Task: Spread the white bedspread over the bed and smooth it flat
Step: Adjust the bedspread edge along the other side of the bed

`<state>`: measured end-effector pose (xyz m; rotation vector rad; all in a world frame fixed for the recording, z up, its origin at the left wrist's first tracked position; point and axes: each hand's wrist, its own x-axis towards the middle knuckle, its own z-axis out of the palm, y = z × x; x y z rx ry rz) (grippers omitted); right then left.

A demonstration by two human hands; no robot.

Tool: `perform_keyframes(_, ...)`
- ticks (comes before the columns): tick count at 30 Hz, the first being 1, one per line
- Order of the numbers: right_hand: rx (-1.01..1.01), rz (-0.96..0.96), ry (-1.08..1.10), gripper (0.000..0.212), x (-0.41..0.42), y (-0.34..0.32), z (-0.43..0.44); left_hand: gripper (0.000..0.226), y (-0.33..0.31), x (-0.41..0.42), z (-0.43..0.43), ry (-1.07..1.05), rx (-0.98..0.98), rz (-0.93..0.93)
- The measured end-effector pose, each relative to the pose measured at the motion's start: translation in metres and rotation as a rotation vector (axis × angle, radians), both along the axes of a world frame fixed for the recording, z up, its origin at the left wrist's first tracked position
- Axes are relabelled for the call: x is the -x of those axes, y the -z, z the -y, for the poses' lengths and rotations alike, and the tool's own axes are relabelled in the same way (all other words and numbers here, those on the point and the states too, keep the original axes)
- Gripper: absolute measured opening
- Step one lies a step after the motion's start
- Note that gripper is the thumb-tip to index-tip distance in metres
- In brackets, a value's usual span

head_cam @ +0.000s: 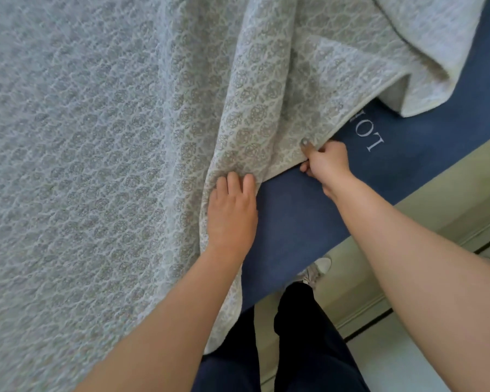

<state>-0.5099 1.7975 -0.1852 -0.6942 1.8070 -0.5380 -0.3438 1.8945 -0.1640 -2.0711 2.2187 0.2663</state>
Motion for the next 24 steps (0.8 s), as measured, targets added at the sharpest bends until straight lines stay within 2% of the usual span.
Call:
perform_keyframes(2, 0.018, -0.06, 0.008, 0.017, 0.021, -0.001, -0.008, 0.036, 0.0, 0.013, -0.001, 0.02, 0.035, -0.006)
perform_keyframes(8, 0.022, -0.211, 0.154, 0.022, 0.102, -0.007, -0.024, 0.048, -0.002, 0.075, 0.002, 0.208, 0.08, -0.045)
perform_keyframes(12, -0.008, -0.28, 0.141, 0.023, 0.164, -0.012, -0.032, 0.057, -0.002, 0.12, 0.0, 0.322, 0.113, -0.066)
perform_keyframes(15, 0.019, -0.358, 0.127, 0.036, 0.197, -0.013, -0.035, 0.056, 0.002, 0.146, 0.001, 0.361, 0.093, -0.05)
perform_keyframes(17, 0.027, -0.366, 0.125, 0.038, 0.211, -0.014, -0.036, 0.053, 0.0, 0.163, 0.004, 0.375, 0.042, -0.028)
perform_keyframes(20, 0.041, -0.322, 0.142, 0.039, 0.23, -0.013, -0.034, 0.059, -0.003, 0.192, 0.009, 0.428, -0.135, -0.007)
perform_keyframes(22, 0.039, -0.308, 0.143, 0.03, 0.242, -0.014, -0.033, 0.061, -0.004, 0.21, 0.011, 0.428, -0.265, -0.025)
perform_keyframes(24, 0.019, -0.295, 0.122, 0.027, 0.249, -0.014, -0.034, 0.054, -0.003, 0.225, 0.013, 0.396, -0.346, -0.023)
